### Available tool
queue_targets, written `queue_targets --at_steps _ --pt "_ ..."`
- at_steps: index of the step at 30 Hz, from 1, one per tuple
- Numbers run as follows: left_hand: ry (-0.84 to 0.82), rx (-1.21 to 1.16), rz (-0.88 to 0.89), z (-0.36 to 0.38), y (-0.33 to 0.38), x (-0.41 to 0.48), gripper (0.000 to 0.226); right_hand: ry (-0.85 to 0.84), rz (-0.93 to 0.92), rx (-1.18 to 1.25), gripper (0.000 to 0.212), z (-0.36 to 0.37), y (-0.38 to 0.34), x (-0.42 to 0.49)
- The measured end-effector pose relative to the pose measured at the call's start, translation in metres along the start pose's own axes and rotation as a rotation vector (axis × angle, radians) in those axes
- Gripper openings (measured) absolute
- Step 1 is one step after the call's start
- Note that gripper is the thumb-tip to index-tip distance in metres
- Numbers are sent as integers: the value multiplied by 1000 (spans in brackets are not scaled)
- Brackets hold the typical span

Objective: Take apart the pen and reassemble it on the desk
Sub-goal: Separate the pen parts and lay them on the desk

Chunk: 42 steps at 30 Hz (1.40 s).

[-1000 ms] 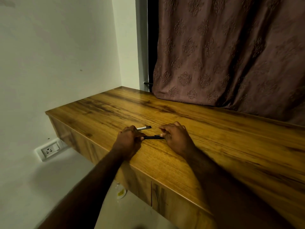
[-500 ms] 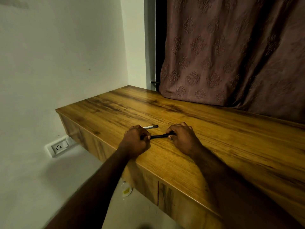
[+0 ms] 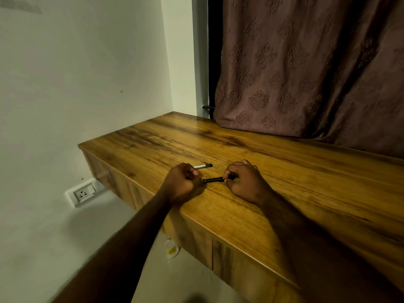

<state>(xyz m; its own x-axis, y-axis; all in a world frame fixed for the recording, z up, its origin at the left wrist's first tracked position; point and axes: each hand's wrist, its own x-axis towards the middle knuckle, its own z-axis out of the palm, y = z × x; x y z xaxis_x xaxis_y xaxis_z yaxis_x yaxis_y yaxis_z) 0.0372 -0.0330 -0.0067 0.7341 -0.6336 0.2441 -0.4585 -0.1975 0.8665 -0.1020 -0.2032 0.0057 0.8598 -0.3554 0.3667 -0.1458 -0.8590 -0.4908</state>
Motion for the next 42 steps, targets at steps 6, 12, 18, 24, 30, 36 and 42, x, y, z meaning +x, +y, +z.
queue_targets --at_steps 6,12,18,24,30,36,42 --pt "189 -404 -175 -19 -2 14 14 243 117 249 15 -6 4 0" --pt "120 -285 -179 -13 -2 30 14 239 121 269 14 -4 5 3" --pt "3 130 -50 -5 -6 48 7 239 119 259 11 -2 6 6" --pt "6 52 -65 -4 -13 50 14 234 115 265 10 -1 5 5" --pt "190 35 41 -2 -3 33 21 271 128 321 12 -2 1 5" --pt "267 266 353 21 18 -1 6 340 267 827 12 -5 -10 4" --pt "234 449 430 34 34 -10 16 276 318 1001 8 -8 -13 -1"
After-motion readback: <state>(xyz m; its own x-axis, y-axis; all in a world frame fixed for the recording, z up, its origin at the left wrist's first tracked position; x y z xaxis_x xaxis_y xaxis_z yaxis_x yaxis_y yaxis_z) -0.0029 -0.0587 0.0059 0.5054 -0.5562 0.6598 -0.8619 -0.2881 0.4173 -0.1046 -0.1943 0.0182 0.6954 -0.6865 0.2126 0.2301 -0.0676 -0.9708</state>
